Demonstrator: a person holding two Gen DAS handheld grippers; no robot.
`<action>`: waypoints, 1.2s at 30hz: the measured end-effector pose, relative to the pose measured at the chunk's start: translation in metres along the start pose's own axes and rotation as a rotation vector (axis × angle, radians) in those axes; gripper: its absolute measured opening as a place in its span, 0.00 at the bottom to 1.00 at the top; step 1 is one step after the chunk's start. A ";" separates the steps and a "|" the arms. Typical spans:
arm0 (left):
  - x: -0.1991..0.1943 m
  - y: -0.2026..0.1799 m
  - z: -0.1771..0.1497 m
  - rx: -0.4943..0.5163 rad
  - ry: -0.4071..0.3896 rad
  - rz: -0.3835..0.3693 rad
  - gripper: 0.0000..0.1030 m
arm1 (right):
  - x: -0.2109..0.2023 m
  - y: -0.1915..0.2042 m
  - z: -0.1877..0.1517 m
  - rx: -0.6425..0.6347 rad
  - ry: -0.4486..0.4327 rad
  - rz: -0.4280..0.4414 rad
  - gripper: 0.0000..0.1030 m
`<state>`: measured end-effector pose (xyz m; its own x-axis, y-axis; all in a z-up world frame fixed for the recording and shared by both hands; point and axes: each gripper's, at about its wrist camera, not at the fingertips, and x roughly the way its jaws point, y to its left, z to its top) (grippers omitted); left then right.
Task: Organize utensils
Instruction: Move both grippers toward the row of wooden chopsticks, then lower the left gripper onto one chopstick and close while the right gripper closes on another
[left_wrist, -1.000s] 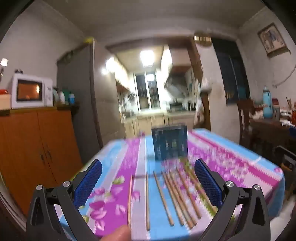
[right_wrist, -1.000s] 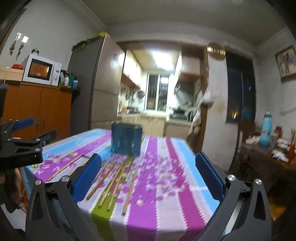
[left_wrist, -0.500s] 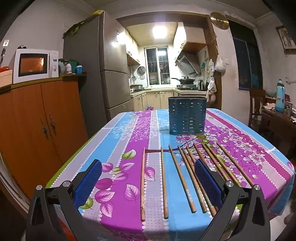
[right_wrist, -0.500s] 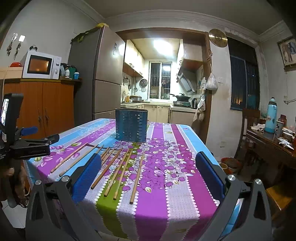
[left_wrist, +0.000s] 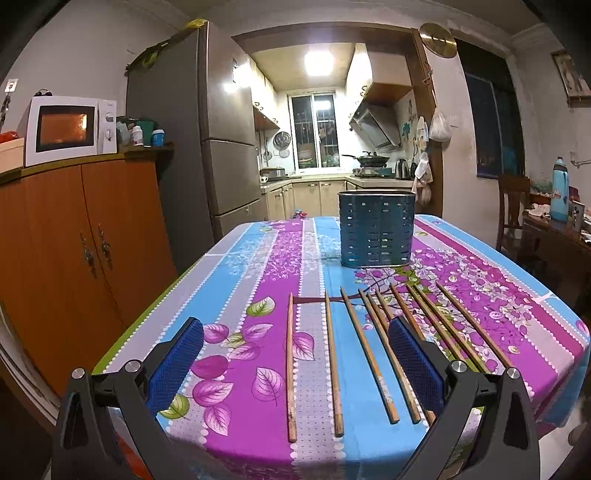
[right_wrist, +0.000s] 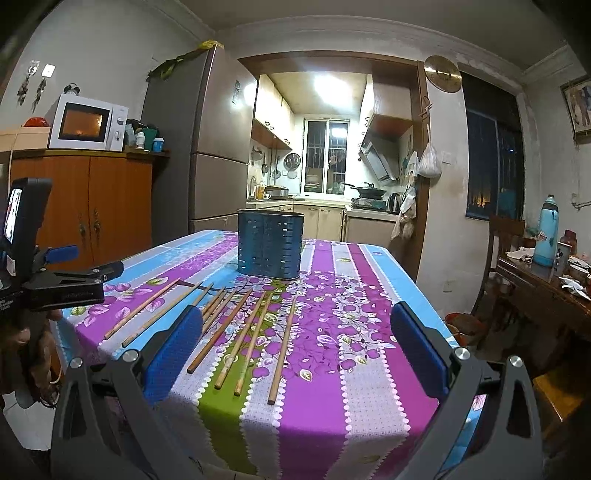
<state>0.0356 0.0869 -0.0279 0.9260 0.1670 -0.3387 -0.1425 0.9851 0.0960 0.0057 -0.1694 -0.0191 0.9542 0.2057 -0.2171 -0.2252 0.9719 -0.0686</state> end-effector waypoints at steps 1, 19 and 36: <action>-0.001 0.003 0.000 -0.003 -0.008 0.003 0.97 | -0.001 0.000 0.000 -0.001 -0.002 -0.004 0.95; -0.018 0.013 -0.056 0.061 0.005 -0.152 0.89 | 0.003 0.024 -0.027 -0.014 0.068 0.095 0.61; 0.011 0.000 -0.080 0.032 0.097 -0.189 0.37 | 0.020 0.034 -0.044 -0.031 0.166 0.125 0.52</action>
<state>0.0178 0.0924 -0.1060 0.8968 -0.0157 -0.4422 0.0430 0.9977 0.0518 0.0090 -0.1372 -0.0685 0.8733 0.3005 -0.3835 -0.3483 0.9354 -0.0602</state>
